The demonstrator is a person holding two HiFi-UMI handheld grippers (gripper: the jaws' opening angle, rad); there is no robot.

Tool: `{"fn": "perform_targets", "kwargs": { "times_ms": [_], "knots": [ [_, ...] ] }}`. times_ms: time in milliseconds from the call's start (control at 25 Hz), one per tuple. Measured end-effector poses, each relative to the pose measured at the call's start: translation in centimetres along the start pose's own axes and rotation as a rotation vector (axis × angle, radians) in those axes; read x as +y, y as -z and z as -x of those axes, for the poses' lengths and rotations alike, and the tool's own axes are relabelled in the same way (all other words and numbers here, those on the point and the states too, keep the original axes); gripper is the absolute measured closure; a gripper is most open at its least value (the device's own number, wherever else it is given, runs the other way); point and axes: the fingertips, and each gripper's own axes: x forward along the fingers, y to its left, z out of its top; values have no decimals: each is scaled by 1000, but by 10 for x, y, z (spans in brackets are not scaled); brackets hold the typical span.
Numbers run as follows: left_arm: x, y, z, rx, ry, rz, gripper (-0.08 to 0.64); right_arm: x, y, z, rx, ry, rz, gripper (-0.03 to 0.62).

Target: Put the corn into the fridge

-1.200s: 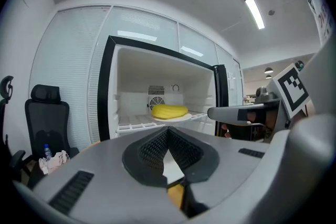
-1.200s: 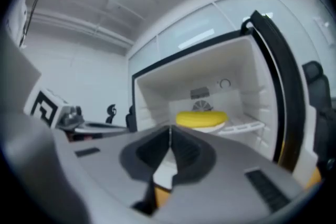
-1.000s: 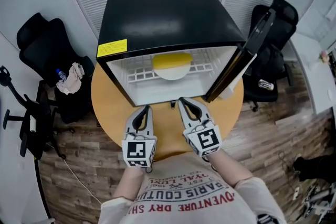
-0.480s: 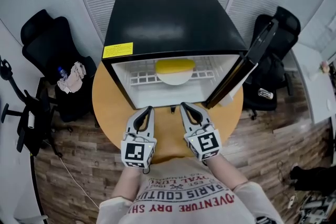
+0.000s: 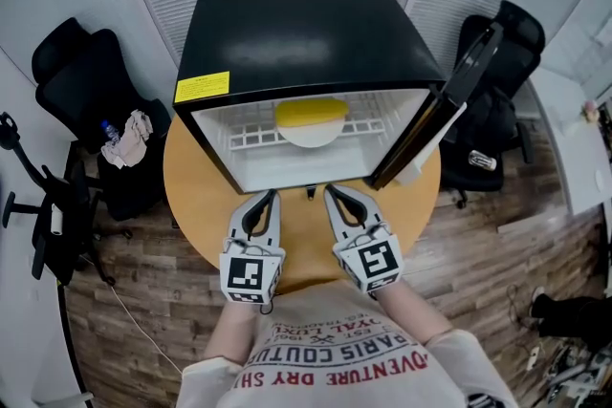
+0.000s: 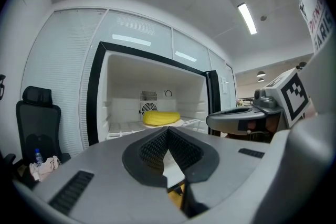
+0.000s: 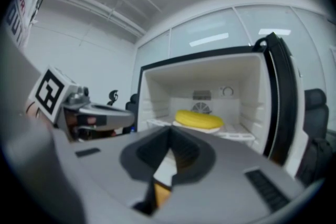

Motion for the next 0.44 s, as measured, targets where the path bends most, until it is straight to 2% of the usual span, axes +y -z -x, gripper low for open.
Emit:
{"fn": "perform_targets", "kwargs": {
  "times_ms": [440],
  "knots": [
    [-6,-5,-1,-21,21,7,531,0,1,3,14,11,-16,565]
  ]
}}
